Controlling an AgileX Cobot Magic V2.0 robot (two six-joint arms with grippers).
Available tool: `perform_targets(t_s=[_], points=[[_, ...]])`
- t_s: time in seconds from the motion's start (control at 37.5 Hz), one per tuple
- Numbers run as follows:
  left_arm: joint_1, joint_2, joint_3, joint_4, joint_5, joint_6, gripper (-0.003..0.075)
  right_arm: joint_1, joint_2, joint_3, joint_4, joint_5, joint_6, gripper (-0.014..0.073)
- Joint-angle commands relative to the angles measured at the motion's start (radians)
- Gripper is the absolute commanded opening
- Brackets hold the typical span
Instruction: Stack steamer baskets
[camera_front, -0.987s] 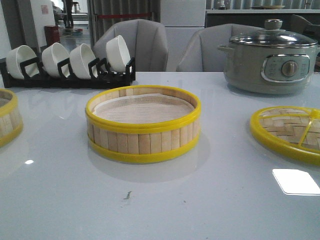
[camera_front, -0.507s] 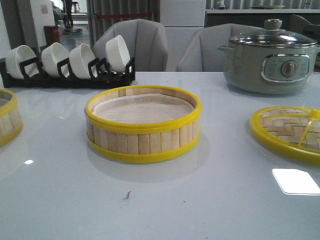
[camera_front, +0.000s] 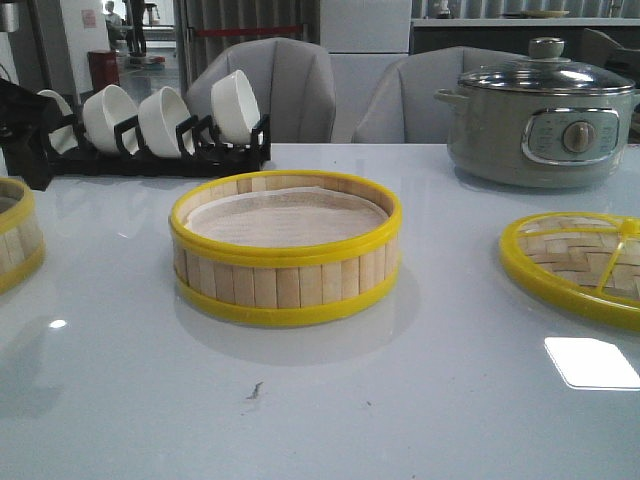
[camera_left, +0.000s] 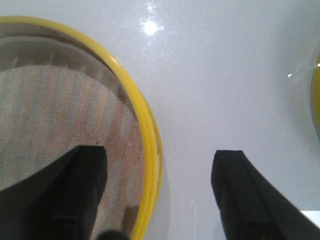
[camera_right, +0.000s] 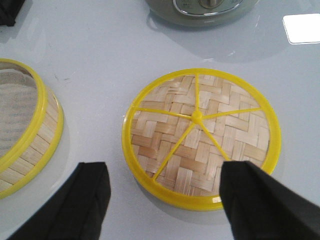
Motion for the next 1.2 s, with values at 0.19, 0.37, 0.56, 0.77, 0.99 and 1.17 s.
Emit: perform_targets(t_s=[0.19,0.37,0.56,0.77,0.99,1.17], points=[[0.001,0.089,-0.116,0.016,-0.048,-0.001,0.0496,0.0,-0.01,-0.038,0.006,-0.072,-0.002,0.057],[0.001,0.153,-0.126,0.018,-0.02,-0.001,0.0496,0.0,-0.01,-0.038,0.006,-0.071,-0.002,0.057],[0.001,0.18,-0.126,0.018,-0.002,-0.001,0.0491,0.0,-0.01,-0.038,0.006,-0.071,-0.002,0.057],[0.001,0.18,-0.139,0.018,0.02,-0.001,0.0251,0.0,-0.01,-0.038,0.006,-0.071,-0.002,0.057],[-0.004,0.177,-0.195,0.018,0.094,-0.003,0.009,0.0,-0.01,-0.038,0.006,-0.071,-0.002,0.057],[-0.037,0.166,-0.329,0.024,0.194,-0.012,0.0091,0.0,-0.01,-0.038,0.006,-0.071,-0.002,0.057]])
